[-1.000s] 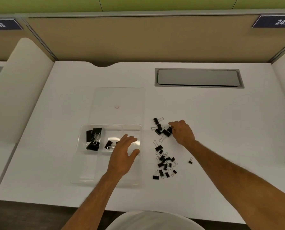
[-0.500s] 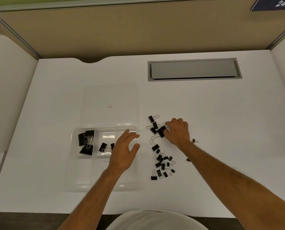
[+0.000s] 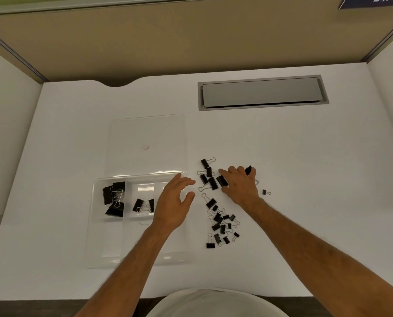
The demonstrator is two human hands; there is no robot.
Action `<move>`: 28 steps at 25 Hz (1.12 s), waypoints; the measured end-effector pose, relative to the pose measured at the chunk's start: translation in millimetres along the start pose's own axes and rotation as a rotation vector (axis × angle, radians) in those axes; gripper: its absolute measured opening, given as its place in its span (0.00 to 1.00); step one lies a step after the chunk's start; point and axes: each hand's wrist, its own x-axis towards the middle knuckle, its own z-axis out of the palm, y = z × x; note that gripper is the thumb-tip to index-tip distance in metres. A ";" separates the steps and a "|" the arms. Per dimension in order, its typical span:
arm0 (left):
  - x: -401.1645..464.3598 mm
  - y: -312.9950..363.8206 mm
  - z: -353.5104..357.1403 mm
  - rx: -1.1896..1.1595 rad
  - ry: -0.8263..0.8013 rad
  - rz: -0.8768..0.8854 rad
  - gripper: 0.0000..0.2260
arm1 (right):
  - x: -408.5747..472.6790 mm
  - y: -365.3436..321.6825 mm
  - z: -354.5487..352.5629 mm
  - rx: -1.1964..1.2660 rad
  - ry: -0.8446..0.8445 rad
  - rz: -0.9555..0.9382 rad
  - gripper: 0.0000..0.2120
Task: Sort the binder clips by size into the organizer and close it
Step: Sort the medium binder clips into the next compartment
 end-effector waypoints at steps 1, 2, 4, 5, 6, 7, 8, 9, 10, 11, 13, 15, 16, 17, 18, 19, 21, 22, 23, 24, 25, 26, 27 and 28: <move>0.3 -0.2 1.2 0.004 -0.004 -0.001 0.14 | 0.0 -0.3 -0.3 -0.019 -0.006 -0.020 0.24; 0.7 -0.4 2.4 0.006 -0.010 0.000 0.13 | -0.1 -0.1 -0.7 -0.030 -0.008 -0.038 0.23; 3.5 -3.2 6.1 0.013 -0.027 0.011 0.13 | -1.2 3.0 -0.9 -0.012 0.026 -0.073 0.20; 5.8 -5.3 9.3 0.028 -0.040 0.024 0.13 | -2.6 4.9 -1.1 0.020 0.055 -0.087 0.19; 8.7 -7.5 14.0 0.055 -0.057 0.039 0.13 | -4.8 6.0 -1.6 0.064 0.086 -0.095 0.19; 12.4 -8.8 19.9 0.090 -0.077 0.051 0.14 | -7.9 6.7 -2.1 0.115 0.118 -0.096 0.19; 16.8 -8.5 26.7 0.128 -0.101 0.059 0.15 | -12.0 7.8 -2.3 0.175 0.160 -0.090 0.20; 21.6 -6.4 33.9 0.163 -0.127 0.070 0.17 | -16.8 9.3 -2.1 0.239 0.208 -0.083 0.20; 26.7 -3.3 41.2 0.193 -0.153 0.085 0.18 | -22.5 10.8 -2.3 0.300 0.253 -0.074 0.20; 32.2 0.5 48.1 0.221 -0.170 0.100 0.19 | -28.5 12.2 -2.5 0.358 0.283 -0.065 0.20; 44.2 6.6 59.8 0.283 -0.181 0.122 0.20 | -42.3 13.4 -3.9 0.444 0.314 -0.043 0.21; 55.7 7.9 70.0 0.385 -0.186 0.116 0.22 | -56.4 13.6 -5.4 0.491 0.312 -0.005 0.22; 60.3 6.8 74.0 0.456 -0.188 0.104 0.22 | -62.4 13.5 -5.6 0.505 0.304 0.013 0.22; 63.5 6.3 77.4 0.529 -0.191 0.091 0.22 | -67.9 14.3 -4.7 0.514 0.297 0.031 0.22; 65.8 5.4 79.8 0.591 -0.193 0.080 0.22 | -72.4 14.8 -4.0 0.520 0.293 0.044 0.21; 66.5 4.5 81.6 0.637 -0.195 0.075 0.22 | -76.1 15.5 -3.1 0.528 0.293 0.054 0.21; 65.0 3.6 84.7 0.686 -0.191 0.093 0.21 | -82.7 17.3 -1.8 0.550 0.298 0.073 0.21; 63.8 3.0 86.1 0.696 -0.186 0.106 0.21 | -85.9 17.7 -2.2 0.564 0.302 0.085 0.21; 62.4 2.4 87.0 0.700 -0.180 0.115 0.20 | -88.8 18.0 -2.6 0.577 0.306 0.096 0.21; 61.3 2.4 87.1 0.702 -0.176 0.120 0.20 | -91.3 18.2 -3.5 0.588 0.311 0.105 0.21; 59.8 3.3 86.4 0.695 -0.173 0.124 0.20 | -93.6 18.5 -4.6 0.598 0.316 0.114 0.20; 57.4 5.0 84.2 0.667 -0.167 0.126 0.20 | -95.8 18.7 -6.2 0.605 0.318 0.121 0.20; 53.9 7.9 80.4 0.619 -0.155 0.130 0.20 | -98.3 18.6 -8.6 0.610 0.320 0.126 0.20; 49.4 10.9 75.8 0.552 -0.135 0.133 0.19 | -100.3 18.2 -11.1 0.618 0.322 0.128 0.20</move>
